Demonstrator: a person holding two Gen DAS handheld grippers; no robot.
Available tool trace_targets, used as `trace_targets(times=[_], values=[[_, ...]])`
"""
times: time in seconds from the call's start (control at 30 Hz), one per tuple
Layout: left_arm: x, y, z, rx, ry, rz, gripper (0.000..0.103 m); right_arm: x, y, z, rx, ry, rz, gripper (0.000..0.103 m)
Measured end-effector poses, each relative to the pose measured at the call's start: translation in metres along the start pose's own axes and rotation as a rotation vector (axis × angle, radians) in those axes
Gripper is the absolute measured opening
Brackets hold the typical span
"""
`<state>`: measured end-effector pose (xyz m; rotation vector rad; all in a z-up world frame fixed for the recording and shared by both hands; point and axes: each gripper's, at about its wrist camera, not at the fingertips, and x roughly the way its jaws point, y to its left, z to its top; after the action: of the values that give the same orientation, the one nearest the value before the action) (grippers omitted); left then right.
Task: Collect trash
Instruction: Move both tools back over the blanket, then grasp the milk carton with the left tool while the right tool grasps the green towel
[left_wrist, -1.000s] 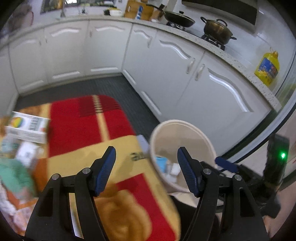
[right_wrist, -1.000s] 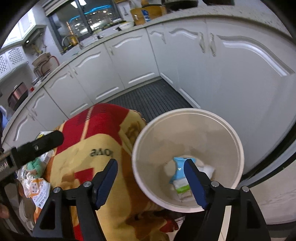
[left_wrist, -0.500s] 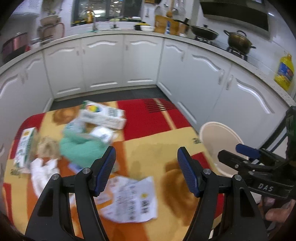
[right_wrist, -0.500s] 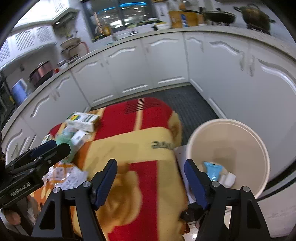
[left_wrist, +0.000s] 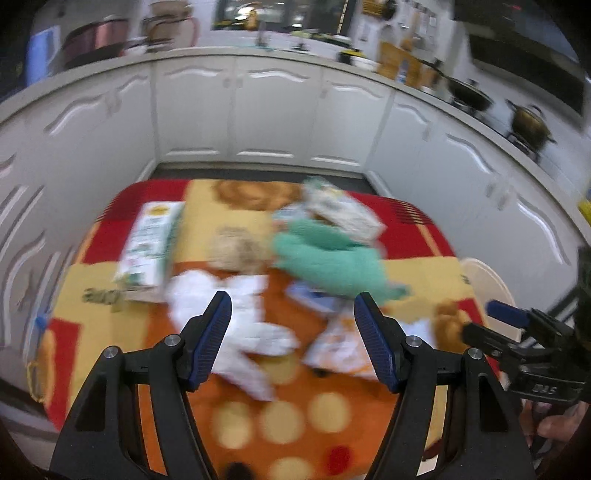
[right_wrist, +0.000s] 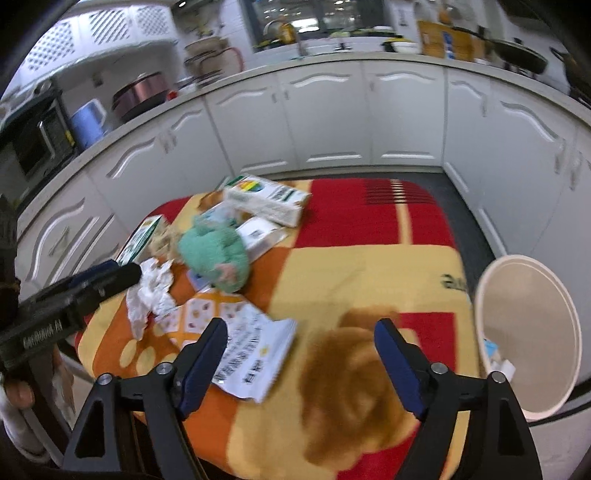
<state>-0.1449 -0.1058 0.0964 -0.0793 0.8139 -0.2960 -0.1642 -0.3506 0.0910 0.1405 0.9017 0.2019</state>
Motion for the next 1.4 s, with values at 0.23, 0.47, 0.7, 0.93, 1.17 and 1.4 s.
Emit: trace_targets(times=[0.23,0.47,0.7,0.93,1.17,1.4], values=[[0.014,0.078,0.011,-0.133,0.04,0.071,0.068,0.025,0.025,0.02,-0.055,0.016,0.034,0.083],[0.044,0.104,0.029,-0.149,0.083,0.083,0.068,0.066,0.052,0.056,-0.158,0.052,0.075,0.088],[0.09,0.105,0.045,-0.118,0.164,0.13,0.068,0.117,0.066,0.07,-0.215,0.134,0.122,0.08],[0.091,0.102,0.039,-0.099,0.155,0.1,0.051,0.11,0.063,0.061,-0.154,0.134,0.183,0.054],[0.038,0.095,0.036,-0.09,0.064,0.05,0.051,0.066,0.06,0.055,-0.09,0.068,0.194,0.053],[-0.025,0.087,0.018,-0.044,0.0,0.006,0.051,0.029,0.078,0.04,-0.067,0.042,0.171,0.053]])
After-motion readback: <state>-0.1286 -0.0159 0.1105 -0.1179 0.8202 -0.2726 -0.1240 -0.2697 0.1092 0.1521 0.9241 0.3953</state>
